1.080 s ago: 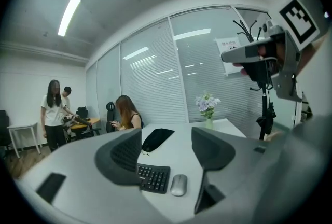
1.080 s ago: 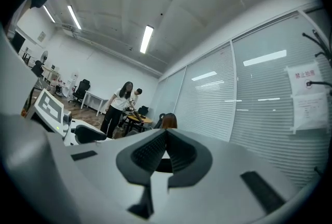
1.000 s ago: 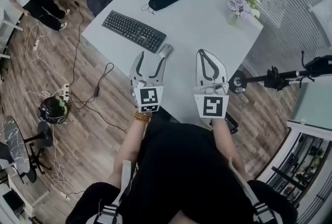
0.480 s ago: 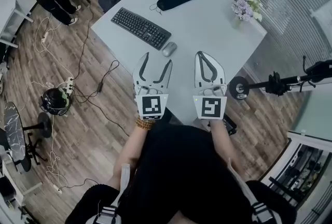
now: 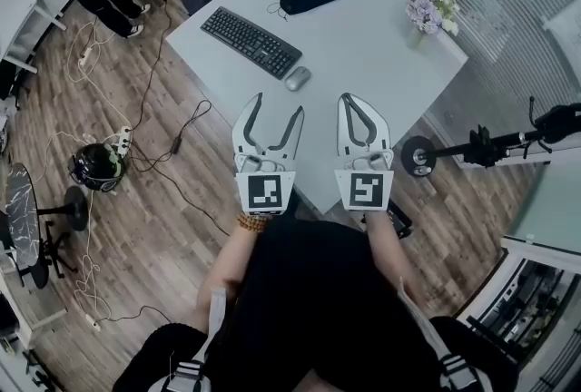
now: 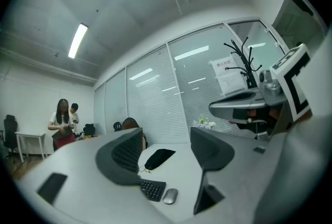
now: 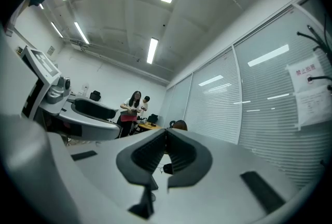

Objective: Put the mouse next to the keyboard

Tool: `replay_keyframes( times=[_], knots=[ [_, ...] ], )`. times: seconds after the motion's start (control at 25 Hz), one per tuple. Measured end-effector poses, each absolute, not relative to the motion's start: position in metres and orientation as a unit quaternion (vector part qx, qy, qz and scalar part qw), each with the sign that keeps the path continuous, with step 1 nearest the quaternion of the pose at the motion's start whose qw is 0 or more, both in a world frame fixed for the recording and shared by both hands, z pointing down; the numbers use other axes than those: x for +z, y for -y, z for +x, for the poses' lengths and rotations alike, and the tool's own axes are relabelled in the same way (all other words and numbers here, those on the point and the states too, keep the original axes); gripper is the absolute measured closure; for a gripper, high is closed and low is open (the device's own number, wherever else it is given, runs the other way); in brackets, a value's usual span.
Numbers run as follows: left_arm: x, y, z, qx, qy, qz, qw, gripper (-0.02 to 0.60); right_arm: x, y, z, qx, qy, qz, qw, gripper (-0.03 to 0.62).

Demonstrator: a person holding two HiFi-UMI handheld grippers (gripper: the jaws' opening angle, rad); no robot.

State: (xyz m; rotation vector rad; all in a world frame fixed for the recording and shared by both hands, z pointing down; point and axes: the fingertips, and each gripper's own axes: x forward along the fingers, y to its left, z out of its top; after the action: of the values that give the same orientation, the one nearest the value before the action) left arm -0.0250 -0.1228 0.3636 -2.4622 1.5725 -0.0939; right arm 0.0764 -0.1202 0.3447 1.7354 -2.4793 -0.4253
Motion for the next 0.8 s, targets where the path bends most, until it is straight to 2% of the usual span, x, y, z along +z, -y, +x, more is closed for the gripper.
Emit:
replay_keyframes(
  times=[0.8],
  knots=[
    [0.363, 0.047, -0.02, -0.027, -0.551, -0.828, 0.1, 0.33, 0.362, 0.05, 0.065, -0.126, 0.83, 0.542, 0.05, 0.595]
  ],
)
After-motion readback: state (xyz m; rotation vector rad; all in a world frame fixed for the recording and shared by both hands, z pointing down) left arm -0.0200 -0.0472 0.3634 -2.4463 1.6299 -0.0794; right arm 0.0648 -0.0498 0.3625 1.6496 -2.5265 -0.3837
